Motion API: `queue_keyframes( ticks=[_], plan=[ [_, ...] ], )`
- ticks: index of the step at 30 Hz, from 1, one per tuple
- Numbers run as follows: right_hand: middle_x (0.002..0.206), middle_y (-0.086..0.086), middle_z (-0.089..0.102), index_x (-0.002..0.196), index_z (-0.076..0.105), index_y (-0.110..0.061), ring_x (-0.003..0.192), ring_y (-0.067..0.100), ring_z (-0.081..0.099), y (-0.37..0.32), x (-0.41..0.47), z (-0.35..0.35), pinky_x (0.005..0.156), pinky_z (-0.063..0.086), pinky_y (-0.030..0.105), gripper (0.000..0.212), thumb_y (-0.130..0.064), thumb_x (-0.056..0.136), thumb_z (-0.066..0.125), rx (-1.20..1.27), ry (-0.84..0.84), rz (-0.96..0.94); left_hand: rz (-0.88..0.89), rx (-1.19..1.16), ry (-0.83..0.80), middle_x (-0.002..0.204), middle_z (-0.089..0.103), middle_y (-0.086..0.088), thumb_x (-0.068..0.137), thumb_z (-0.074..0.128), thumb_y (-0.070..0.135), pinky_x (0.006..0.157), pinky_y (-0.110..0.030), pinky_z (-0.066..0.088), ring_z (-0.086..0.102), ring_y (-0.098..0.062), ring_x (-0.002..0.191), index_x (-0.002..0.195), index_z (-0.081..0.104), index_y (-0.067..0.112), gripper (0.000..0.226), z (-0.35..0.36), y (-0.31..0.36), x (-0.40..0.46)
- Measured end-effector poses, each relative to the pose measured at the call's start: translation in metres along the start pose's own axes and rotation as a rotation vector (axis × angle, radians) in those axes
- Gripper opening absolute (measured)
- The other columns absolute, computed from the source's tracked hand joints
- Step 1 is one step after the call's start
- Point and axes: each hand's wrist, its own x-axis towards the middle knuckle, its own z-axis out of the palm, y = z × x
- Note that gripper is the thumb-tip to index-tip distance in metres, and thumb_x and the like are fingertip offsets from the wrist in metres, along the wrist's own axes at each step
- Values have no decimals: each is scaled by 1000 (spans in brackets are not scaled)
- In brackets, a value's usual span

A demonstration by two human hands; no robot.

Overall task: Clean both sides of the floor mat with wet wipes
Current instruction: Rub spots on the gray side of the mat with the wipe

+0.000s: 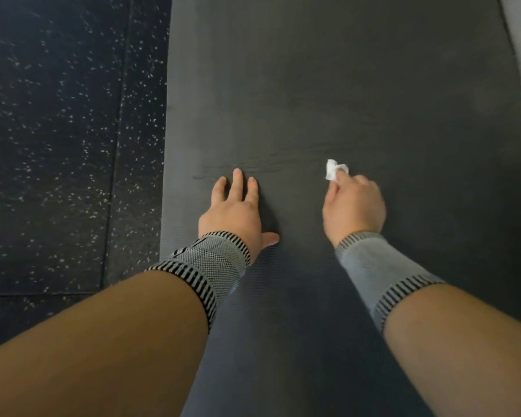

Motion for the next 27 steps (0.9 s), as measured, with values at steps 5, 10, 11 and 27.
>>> queue_keyframes(
  ticks=[5,10,11,27],
  plan=[
    [104,9,59,130,48,-18,99,28,52,-32,-14,8,71,41,35,36,-22,95,42,40,-89,-112,28,-32,53,161,-14,5,88,51,63,116,-45,21,-11,-21,148,155,-3,21,96,2,-1,-4],
    [94,8,58,126,54,-16,92,27,53,-23,-9,8,61,31,31,32,-23,95,44,-35,-59,-156,-56,-25,318,162,-11,-1,93,15,58,118,-49,-4,-14,-18,148,155,3,16,76,53,-59,-37],
    [95,8,59,124,54,-16,92,27,53,-25,-11,8,62,30,30,32,-22,95,45,-50,-56,-125,-63,-49,327,162,-10,0,92,12,59,118,-48,-4,-12,-17,148,155,3,17,76,61,-67,-41],
    [96,4,64,113,56,-23,83,24,47,-159,-46,28,67,33,34,23,-20,95,42,46,-181,-569,12,-111,369,162,-12,-8,94,11,59,113,-47,-16,-22,-21,145,153,-8,17,75,70,-72,-36]
  ],
)
